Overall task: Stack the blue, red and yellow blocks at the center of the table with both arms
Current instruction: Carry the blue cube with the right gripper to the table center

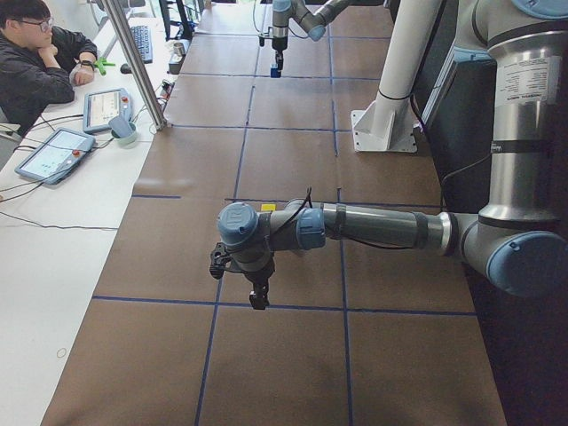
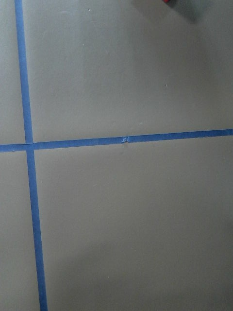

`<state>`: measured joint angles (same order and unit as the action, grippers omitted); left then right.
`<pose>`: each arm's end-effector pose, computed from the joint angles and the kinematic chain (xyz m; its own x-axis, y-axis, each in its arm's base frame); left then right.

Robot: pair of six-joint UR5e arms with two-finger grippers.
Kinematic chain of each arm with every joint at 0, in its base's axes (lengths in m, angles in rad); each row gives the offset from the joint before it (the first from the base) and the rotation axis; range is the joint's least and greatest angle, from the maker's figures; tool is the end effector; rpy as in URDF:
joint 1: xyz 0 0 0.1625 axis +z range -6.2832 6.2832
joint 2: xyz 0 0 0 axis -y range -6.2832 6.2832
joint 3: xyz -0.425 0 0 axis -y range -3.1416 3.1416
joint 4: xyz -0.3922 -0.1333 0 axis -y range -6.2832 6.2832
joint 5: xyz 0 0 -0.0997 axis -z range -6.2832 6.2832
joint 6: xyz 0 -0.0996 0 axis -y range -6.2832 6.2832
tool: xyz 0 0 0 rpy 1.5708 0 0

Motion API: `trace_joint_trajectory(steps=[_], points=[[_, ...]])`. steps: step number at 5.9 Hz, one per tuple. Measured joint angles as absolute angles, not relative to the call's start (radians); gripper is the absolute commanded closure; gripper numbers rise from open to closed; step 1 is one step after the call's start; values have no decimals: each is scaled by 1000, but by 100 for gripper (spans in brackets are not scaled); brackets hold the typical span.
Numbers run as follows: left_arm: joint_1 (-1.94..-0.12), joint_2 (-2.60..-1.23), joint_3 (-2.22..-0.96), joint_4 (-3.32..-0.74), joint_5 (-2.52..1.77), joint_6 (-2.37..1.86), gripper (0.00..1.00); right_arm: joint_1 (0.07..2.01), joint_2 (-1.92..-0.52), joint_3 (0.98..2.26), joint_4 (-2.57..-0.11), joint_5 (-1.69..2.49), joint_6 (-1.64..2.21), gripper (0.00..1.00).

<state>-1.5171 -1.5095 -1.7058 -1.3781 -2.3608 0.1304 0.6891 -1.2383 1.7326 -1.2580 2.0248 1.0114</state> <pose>-0.0380 -0.4585 0.6393 0.6944 0.0829 -0.7148 -0.1448 0.9891 -0.0260 -0.4197 -0.4619 0.3681 0.6259 -0.1023 0.7731 0.0062 0.9920 0.1262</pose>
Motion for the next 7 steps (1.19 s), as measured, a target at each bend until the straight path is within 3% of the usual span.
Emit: trace_joint_trajectory(steps=[2, 3, 4, 5, 6, 7], points=[[-1516, -1509, -1707, -1380, -2361, 130, 0, 538, -919, 1611, -1446, 1899, 1212, 90], [-1514, -1509, -1707, -1380, -2361, 130, 0, 490, -817, 1523, -1464, 1851, 1265, 82], [-1513, -1509, -1707, -1381, -2362, 130, 0, 464, -768, 1465, -1466, 1828, 1286, 67], [-1512, -1509, -1707, -1381, -2362, 130, 0, 451, -752, 1437, -1464, 1820, 1292, 19], [-1511, -1509, -1707, -1381, -2362, 130, 0, 446, -747, 1423, -1462, 1818, 1293, 1], [-1511, -1509, -1708, -1381, -2362, 130, 0, 444, -742, 1417, -1462, 1816, 1292, 0]])
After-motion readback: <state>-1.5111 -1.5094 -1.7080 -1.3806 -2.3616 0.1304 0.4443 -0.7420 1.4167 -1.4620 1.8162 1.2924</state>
